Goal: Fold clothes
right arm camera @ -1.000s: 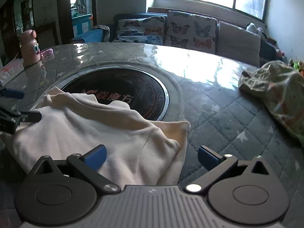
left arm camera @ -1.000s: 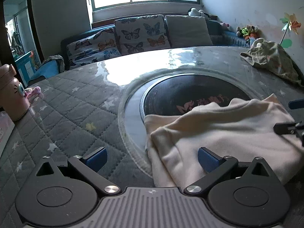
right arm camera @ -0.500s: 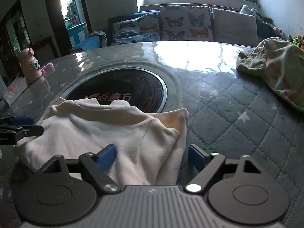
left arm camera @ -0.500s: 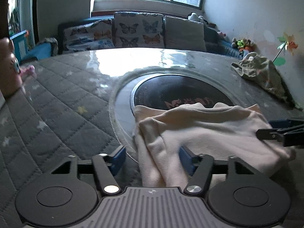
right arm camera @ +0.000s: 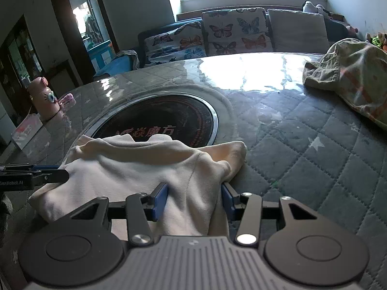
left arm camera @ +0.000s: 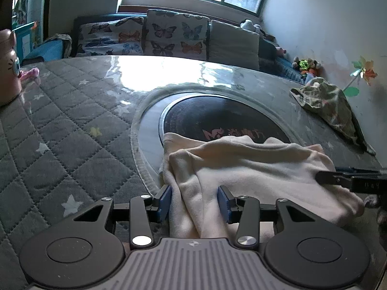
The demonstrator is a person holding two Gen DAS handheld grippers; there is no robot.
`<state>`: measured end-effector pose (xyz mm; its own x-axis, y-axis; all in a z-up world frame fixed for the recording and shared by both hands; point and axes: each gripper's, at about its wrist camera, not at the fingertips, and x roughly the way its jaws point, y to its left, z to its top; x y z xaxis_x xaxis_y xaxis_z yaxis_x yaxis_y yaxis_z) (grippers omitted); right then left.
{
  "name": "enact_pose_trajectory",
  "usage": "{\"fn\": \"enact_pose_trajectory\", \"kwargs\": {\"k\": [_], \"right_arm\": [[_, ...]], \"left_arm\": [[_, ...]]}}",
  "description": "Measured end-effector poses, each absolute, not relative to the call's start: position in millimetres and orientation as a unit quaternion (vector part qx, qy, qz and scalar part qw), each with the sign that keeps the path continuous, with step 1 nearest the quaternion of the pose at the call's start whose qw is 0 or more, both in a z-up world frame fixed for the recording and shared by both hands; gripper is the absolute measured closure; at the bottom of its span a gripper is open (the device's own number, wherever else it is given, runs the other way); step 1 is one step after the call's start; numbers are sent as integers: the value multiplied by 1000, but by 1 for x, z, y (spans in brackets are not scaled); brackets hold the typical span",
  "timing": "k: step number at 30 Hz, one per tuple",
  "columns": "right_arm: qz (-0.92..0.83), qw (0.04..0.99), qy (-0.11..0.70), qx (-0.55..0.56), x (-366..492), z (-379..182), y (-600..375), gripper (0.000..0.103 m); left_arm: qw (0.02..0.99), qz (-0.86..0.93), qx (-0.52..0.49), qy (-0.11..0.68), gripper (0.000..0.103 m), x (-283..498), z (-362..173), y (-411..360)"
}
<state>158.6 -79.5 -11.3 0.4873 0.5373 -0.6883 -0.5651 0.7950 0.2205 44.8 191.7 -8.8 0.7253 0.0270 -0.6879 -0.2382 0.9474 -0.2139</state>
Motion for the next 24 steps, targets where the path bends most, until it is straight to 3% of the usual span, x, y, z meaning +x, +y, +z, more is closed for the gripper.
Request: {"fn": "enact_pose_trajectory", "kwargs": {"k": [4,7,9,15,24], "right_arm": [[318,864,391,-16,158,-12,-79,50],[319,864,389,-16,158,-13,-78,52],[321,863,389,-12,157,-13,-79,63],[324,869,375,-3,153,-7,-82,82],[335,872,357,-5,147,10,-78,87]], "left_arm": [[918,77,-145,362,56,44,-9,192],[917,68,-150,363,63,45,-9,192],[916,62,-158,364,75,46,-10,193],[920,60,-150,358,84,47,-1,186],[927,64,-144,339,88,38,13,185]]}}
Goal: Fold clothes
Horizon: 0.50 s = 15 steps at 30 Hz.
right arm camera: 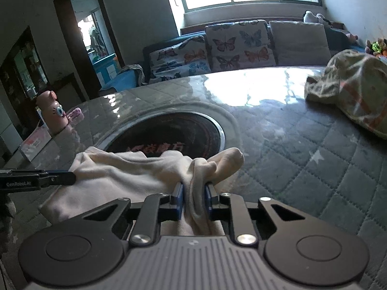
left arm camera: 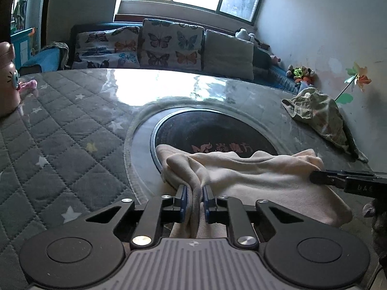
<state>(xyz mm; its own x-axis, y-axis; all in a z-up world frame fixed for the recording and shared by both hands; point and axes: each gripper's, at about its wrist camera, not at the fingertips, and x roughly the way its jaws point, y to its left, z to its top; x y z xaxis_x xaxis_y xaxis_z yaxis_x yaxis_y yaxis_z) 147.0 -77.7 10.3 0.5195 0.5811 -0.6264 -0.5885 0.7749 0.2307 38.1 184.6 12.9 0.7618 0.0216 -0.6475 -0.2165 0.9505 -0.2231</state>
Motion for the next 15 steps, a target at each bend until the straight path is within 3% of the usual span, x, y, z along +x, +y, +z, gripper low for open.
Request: {"fn": "enact_pose_trajectory", "kwargs": {"k": [4,5,15], "right_arm": [[354,869,345,-20,145,26,-62,87],[360,868,341,-26,143,30,-55,87],[381,862,328,-57,140,38,-5,88]], "left_arm": [[930,77,-142,331,91,25,19,190],[930,84,-141,328,103,21,21,192],[920,123,-187,322,103,-14,22,237]]}}
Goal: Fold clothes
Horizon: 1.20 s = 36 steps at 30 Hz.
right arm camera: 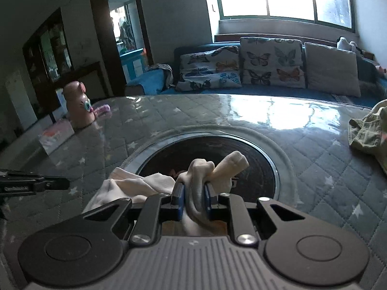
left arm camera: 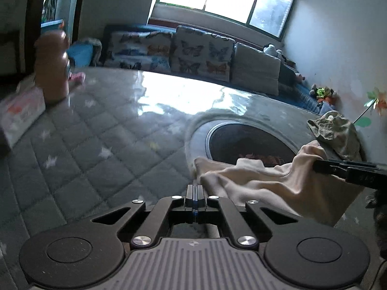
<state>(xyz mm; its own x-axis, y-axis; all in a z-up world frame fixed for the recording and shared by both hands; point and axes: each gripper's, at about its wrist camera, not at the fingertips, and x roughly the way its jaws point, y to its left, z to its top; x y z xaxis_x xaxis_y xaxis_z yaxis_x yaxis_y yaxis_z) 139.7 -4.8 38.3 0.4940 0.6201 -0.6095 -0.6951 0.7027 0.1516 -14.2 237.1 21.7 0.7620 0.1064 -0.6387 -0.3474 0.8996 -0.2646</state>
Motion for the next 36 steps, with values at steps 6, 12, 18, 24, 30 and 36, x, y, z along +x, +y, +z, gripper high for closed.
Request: {"fn": "enact_pose_trajectory", "kwargs": {"k": [6,12,18,24,30,36], "right_arm": [[335,877,340,-61,146,29,-29,88],[318,870,375,-39,157,3,-49,84],[329,858,395,-5,169,-7,-62,67],[344,847,405,7,176,-13,-64,68],[349,853,389,5,169,-1,-58,86],[386,850,359,-10,156,31,-32,87]], "left_arm": [[918,102,-196,330,84,-5,10,229],[914,99,-191,344,50,15,2,214],[907,112,-192,359,43,29,-8,211],[910,104,-185,356,73,36,-10,207],[917,114,-187,334,89,29,2,204],[930,136,-180,291,91,-1,32,216]]}}
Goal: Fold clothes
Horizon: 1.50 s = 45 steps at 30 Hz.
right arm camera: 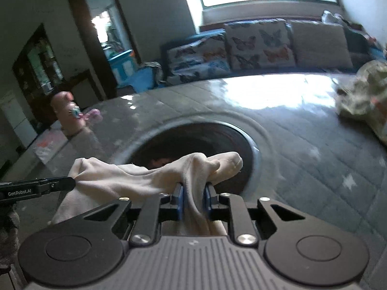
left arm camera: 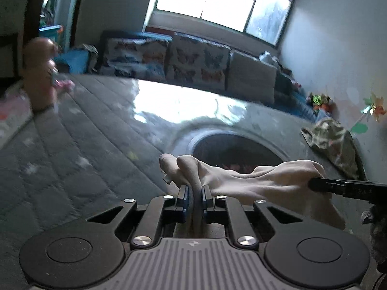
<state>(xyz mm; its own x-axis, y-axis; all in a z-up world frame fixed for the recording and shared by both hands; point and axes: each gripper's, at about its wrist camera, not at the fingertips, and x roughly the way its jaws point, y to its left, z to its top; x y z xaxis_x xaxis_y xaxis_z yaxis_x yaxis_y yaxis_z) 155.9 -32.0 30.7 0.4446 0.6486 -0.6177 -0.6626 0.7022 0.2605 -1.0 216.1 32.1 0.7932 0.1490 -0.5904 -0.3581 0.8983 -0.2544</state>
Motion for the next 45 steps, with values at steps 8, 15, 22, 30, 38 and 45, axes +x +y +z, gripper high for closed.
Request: {"fn": "enact_pose_trajectory", "kwargs": {"k": [8,15,22,30,38,45], "right_arm": [[434,831,349,-21,155,47,38,87],[444,826,344,-45,153,46,82,88],[423,836,345,-49,157,44,65,88],[420,834,354,-42,167,35,56,88],[417,834,358,-34,170,29,52,88],[432,837,335,-39,158,47,55,88]], "left_arm": [[925,215,-180,257,102,-47,57,270],[913,210,-221,271,102,-60,42,300],[904,185,-244,298,71,-34,12,287],[889,203,-255,321,48,-10,-8,285],[889,196,-265,317,85,0,-11,280],[906,204,-238,283,89,-12,19,276]]}}
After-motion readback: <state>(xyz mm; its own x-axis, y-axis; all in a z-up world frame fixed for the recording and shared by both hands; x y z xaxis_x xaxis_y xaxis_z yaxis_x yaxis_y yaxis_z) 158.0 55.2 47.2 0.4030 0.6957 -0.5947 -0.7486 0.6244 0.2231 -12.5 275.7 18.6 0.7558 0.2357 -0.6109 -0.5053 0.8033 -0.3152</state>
